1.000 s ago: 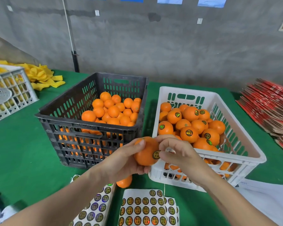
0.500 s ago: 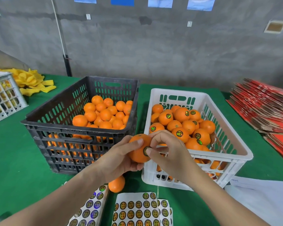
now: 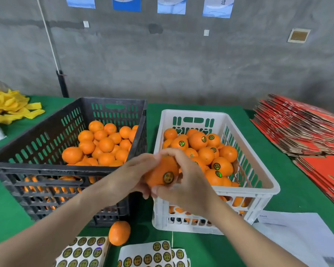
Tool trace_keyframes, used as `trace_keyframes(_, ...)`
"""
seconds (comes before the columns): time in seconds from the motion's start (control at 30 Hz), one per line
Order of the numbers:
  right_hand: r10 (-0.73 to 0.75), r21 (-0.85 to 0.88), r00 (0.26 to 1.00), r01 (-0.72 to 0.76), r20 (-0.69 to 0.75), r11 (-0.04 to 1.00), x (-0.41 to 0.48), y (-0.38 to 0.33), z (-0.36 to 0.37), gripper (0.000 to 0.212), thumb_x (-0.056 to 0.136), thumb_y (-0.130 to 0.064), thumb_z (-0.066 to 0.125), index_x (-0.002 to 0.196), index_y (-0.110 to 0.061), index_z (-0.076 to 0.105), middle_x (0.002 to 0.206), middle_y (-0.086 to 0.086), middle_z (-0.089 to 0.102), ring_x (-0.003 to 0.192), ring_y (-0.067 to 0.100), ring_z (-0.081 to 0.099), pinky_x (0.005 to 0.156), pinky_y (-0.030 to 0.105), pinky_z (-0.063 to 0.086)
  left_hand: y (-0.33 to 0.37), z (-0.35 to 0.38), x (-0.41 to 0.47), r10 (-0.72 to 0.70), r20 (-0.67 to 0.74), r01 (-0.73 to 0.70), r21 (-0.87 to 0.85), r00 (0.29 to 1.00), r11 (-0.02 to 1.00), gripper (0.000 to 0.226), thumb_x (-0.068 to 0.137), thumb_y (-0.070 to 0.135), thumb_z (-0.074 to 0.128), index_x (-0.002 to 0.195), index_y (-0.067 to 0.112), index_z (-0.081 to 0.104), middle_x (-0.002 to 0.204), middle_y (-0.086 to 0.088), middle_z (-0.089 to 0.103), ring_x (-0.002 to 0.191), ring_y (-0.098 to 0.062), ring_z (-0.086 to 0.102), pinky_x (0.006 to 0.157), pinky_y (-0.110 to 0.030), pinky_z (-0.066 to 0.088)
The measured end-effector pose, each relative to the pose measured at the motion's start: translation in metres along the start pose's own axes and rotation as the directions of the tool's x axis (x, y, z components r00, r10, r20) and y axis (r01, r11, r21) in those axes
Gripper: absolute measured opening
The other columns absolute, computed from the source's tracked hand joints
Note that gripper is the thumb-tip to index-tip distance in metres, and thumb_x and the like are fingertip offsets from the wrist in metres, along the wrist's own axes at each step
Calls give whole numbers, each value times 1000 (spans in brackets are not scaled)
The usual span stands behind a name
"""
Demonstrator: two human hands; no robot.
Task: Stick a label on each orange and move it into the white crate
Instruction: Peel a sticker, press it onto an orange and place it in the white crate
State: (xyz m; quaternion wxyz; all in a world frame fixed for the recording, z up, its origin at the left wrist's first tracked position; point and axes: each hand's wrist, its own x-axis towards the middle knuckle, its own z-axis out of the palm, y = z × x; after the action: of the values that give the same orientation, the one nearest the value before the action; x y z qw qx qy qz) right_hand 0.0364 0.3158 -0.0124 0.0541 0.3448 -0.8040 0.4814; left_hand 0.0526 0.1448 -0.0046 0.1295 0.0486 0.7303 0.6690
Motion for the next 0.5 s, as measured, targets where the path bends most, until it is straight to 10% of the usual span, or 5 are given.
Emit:
trace_keyframes(0.2, 252, -48, 942, -268, -221, 962, 102, 62, -30, 53, 72, -23, 74, 113, -32, 42, 97, -18, 48, 89, 7, 53, 71, 24, 45, 11, -87, 37, 352, -518, 4, 566, 780, 824, 21, 100, 23, 46, 87, 19, 62, 88, 0, 67, 75, -14, 64, 67, -26, 48)
trace_keyframes(0.5, 494, -416, 855, -511, -157, 752, 222, 188, -13, 58, 79, -18, 66, 131, -11, 42, 130, 18, 44, 109, 36, 53, 89, 38, 46, -24, -167, 22, 241, -668, 317, 599, 704, 735, 14, 95, 14, 56, 87, 17, 67, 92, -11, 72, 84, -32, 66, 82, -47, 52)
